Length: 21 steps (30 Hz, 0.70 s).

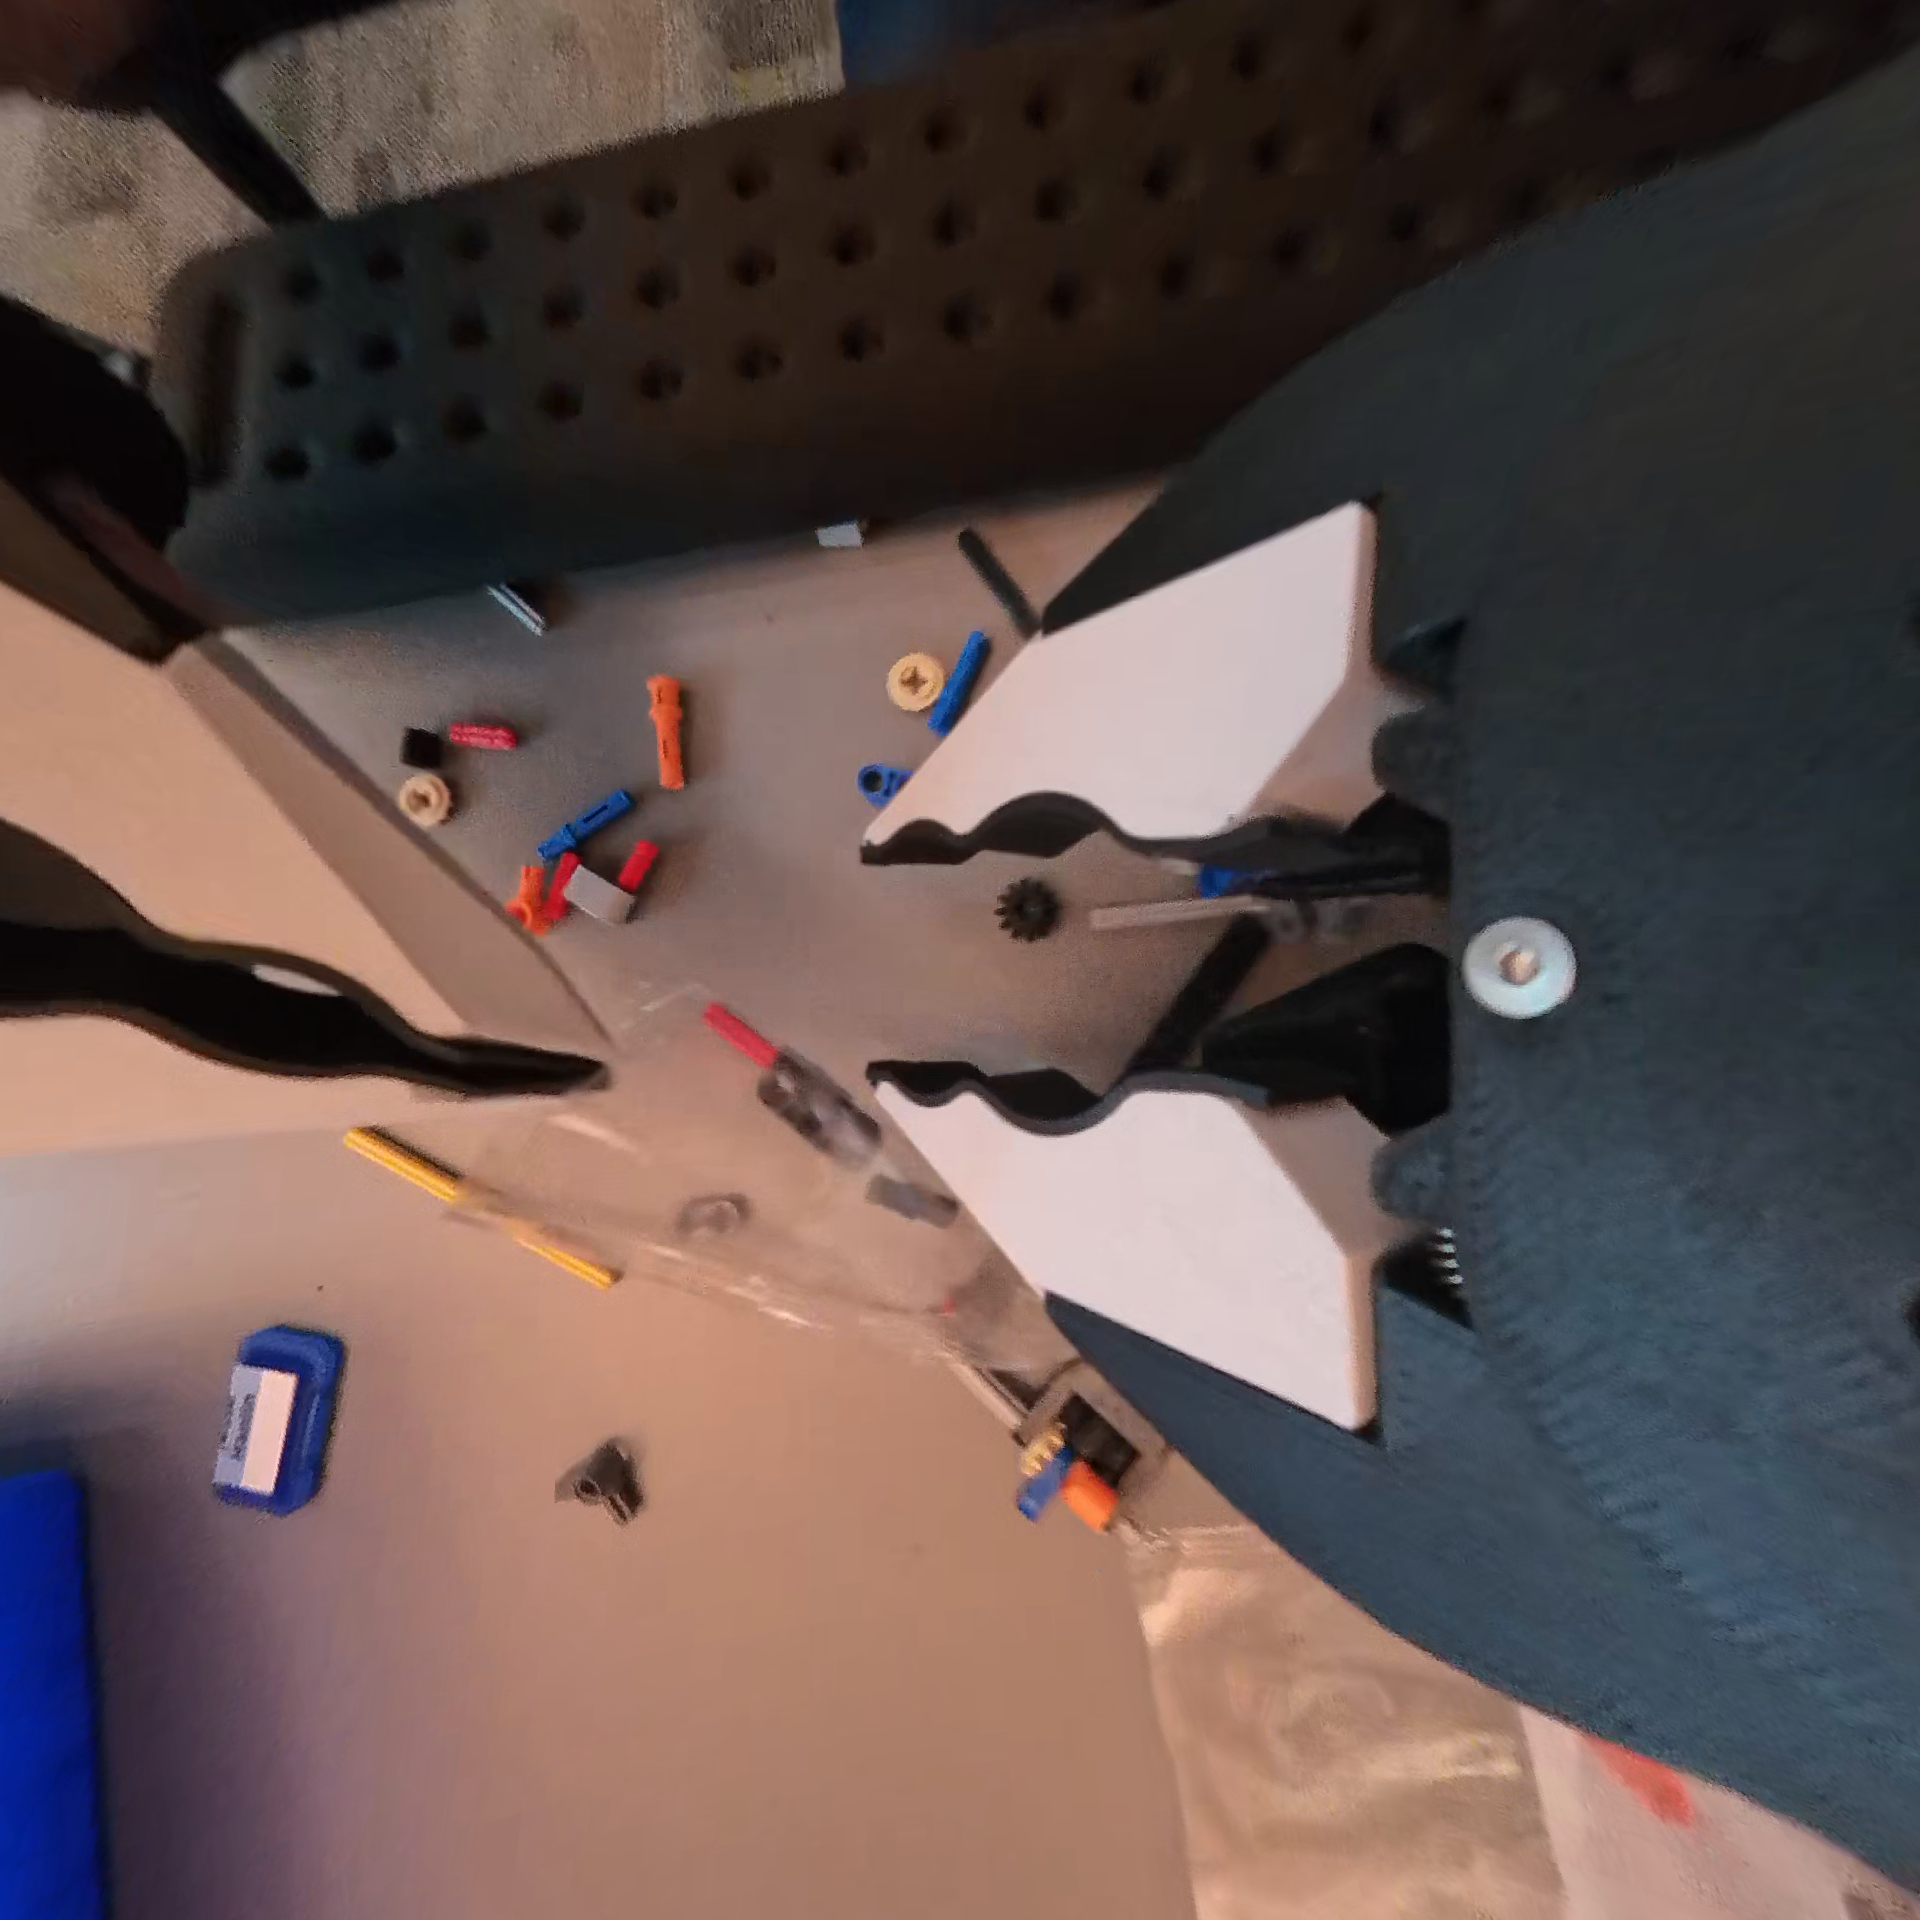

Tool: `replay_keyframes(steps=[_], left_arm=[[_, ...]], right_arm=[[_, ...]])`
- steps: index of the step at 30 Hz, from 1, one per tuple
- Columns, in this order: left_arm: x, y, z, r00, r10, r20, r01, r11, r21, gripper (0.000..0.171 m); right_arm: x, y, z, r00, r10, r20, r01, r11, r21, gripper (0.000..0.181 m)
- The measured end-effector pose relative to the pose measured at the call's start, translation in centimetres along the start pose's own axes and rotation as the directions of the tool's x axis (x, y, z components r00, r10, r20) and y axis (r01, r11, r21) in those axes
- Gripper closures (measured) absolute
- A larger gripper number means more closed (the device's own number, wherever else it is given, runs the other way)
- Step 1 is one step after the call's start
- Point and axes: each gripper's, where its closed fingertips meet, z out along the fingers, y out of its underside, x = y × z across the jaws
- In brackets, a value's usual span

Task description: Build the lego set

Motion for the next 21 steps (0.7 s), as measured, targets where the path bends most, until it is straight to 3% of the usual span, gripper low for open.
replay_keyframes(steps=[8, 10, 13, 16, 18, 21], left_arm=[[-3.5, 0.6, -6.0, 0.990, -0.098, 0.102, 0.082, 0.985, 0.154, 0.126], [-3.6, 0.0, -6.0, 0.993, -0.105, 0.062, 0.089, 0.973, 0.213, 0.121], [-3.4, 0.4, -5.2, 0.995, -0.046, 0.087, 0.031, 0.986, 0.166, 0.111], [-3.4, -0.5, -5.1, 0.985, 0.031, 0.170, -0.057, 0.987, 0.150, 0.106], [-2.7, -1.2, -5.0, 0.986, 0.060, 0.157, -0.087, 0.981, 0.172, 0.110], [-1.3, -1.2, -4.1, 0.991, 0.096, 0.090, -0.110, 0.981, 0.159, 0.131]], right_arm=[[-1.0, -1.3, -1.1, 0.998, -0.060, 0.024, 0.062, 0.997, -0.053, 0.181], [-2.3, -2.4, -1.2, 0.994, -0.077, 0.078, 0.077, 0.997, 0.001, 0.181], [-1.7, -1.7, -1.2, 0.990, -0.141, 0.005, 0.141, 0.985, -0.096, 0.181], [-3.3, -1.9, -1.5, 0.974, -0.211, 0.083, 0.221, 0.967, -0.130, 0.181], [-3.5, -2.1, -1.8, 0.970, -0.226, 0.085, 0.238, 0.957, -0.167, 0.181], [-4.3, -2.9, -2.2, 0.960, -0.255, 0.117, 0.273, 0.946, -0.176, 0.181]])
